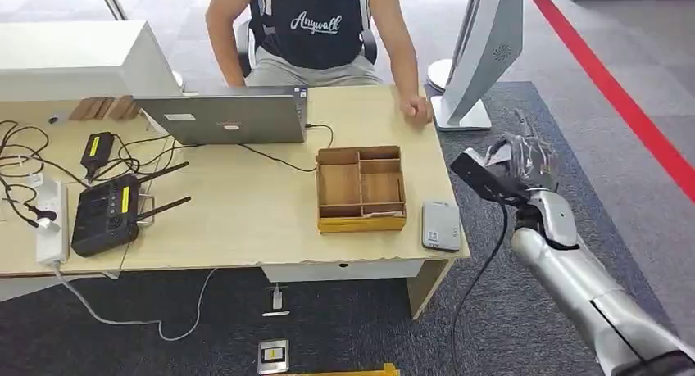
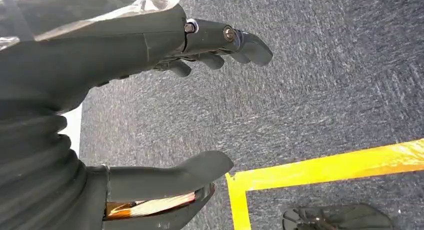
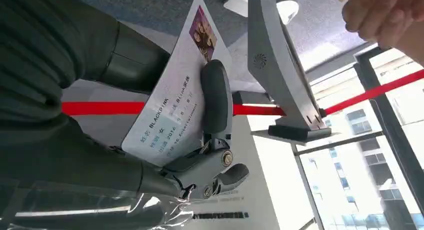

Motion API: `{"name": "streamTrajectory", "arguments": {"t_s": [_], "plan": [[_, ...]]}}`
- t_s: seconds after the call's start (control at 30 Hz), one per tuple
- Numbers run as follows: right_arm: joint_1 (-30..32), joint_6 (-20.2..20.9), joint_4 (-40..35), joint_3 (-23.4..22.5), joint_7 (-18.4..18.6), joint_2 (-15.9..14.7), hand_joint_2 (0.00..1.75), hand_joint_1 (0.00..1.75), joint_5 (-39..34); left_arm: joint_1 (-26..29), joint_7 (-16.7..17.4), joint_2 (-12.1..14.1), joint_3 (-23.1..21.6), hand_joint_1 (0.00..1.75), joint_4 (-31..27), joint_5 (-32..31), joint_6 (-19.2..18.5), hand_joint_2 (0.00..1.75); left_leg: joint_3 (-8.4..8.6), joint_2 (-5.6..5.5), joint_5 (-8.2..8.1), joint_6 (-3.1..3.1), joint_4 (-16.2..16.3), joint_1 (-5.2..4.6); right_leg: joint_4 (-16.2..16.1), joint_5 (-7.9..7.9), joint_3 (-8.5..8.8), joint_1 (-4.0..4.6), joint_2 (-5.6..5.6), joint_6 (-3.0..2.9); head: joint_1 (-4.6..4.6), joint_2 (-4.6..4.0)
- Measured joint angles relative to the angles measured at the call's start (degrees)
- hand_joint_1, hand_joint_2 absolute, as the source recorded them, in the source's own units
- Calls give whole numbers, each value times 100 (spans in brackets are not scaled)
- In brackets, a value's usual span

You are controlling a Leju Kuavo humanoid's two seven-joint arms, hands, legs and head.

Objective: Pass the card to the sensor for recognition and then transmit it.

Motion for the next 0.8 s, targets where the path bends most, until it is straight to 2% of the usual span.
{"name": "streamTrajectory", "arguments": {"t_s": [0.3, 0.43, 0.67, 0.73, 0.77, 0.8], "plan": [[-16, 2, -225, -87, -17, -46, 175, 175, 61, 0, -2, 0, -2, 0, 0, -9, -13, 175, -8, 0, 0, 0, 0, 0, 3, 1, 1, 0, 0, 0, -4, 0], [-678, 387, -186, -26, -98, 24, 175, 175, 389, -26, -20, 0, -28, 0, 0, -61, -55, 175, -21, 13, 7, -2, 0, -2, 8, 8, -27, -2, 9, -3, -7, 0], [-1168, 495, -92, 122, -85, 225, 175, 175, 605, -26, 11, 0, -52, 0, 0, -98, -88, 175, -34, 3, 12, -6, -2, 1, 12, 8, -27, 1, 6, -3, -2, 0], [-1480, 1191, 27, 266, -207, 382, 175, 175, 1111, -28, -22, 4, -87, 0, 0, -275, -136, 175, -51, 13, 11, -6, -5, 0, 20, 11, -39, -1, 15, -5, 0, 0], [-1753, 1696, 232, 418, -282, 534, 175, 175, 1433, -44, -57, 11, -109, 0, 0, -339, -168, 175, -53, 23, 14, -9, -4, -1, 22, 17, -55, -2, 29, -11, -4, 0], [-1929, 1885, 399, 516, -319, 665, 175, 175, 1583, -61, -66, 15, -127, 0, 0, -367, -175, 175, -56, 25, 17, -13, -5, 0, 22, 18, -59, -1, 30, -13, -2, 0]]}}
